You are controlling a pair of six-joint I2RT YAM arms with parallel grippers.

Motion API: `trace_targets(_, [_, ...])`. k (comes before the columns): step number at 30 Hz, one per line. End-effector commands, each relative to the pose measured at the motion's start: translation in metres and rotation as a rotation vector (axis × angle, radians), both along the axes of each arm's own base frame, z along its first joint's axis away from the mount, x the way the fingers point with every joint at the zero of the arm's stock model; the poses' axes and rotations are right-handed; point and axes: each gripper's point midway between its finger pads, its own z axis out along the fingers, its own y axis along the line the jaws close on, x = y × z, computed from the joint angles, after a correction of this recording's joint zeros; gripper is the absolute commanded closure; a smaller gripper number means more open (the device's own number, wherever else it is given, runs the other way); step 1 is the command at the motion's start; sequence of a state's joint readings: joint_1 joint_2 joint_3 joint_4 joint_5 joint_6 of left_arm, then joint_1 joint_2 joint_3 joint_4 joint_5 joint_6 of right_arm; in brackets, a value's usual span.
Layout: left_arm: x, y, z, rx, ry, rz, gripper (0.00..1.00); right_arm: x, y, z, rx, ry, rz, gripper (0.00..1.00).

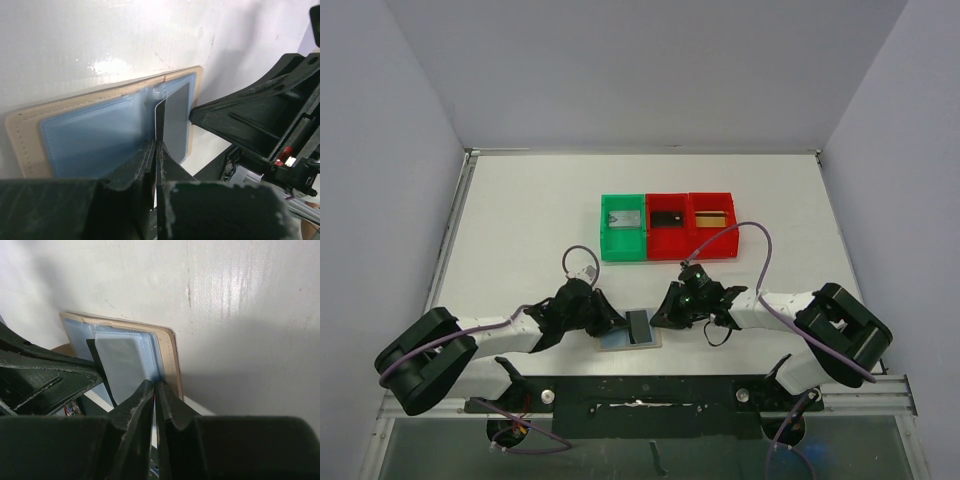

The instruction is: Take the credit cards out of the card holder

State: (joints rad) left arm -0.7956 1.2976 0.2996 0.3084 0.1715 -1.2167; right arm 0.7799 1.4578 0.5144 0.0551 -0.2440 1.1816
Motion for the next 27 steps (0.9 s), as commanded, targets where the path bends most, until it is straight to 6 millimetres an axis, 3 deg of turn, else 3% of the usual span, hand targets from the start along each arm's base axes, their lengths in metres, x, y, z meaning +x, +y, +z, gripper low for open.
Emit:
trace_targets(1, [0.005,0.002,0.007,0.03,-0.038,-0.02,1.0,0.006,-0.001,0.005,-0.024,-0.042,0.017,0.91])
trace_targets(10, [0.009,0.005,0.011,0.077,-0.066,-0.037,1.0,0.021,0.032,0.052,0.06,-0.175,0.114,0.86])
trace_targets(14, [0.009,0.005,0.012,0.086,-0.07,-0.043,1.0,0.017,0.032,0.031,0.006,-0.105,0.109,0.85])
trace_targets(18, [0.01,0.007,0.012,0.091,-0.075,-0.038,1.0,0.008,0.009,-0.001,-0.124,-0.011,0.059,0.84])
trace_targets(24, [0.01,0.005,0.013,0.063,-0.07,-0.026,1.0,-0.004,0.003,-0.014,-0.133,0.035,0.057,0.81])
trace_targets(27, [0.009,0.002,0.012,0.04,-0.056,-0.022,0.87,-0.003,0.002,-0.015,-0.138,0.038,0.053,0.81])
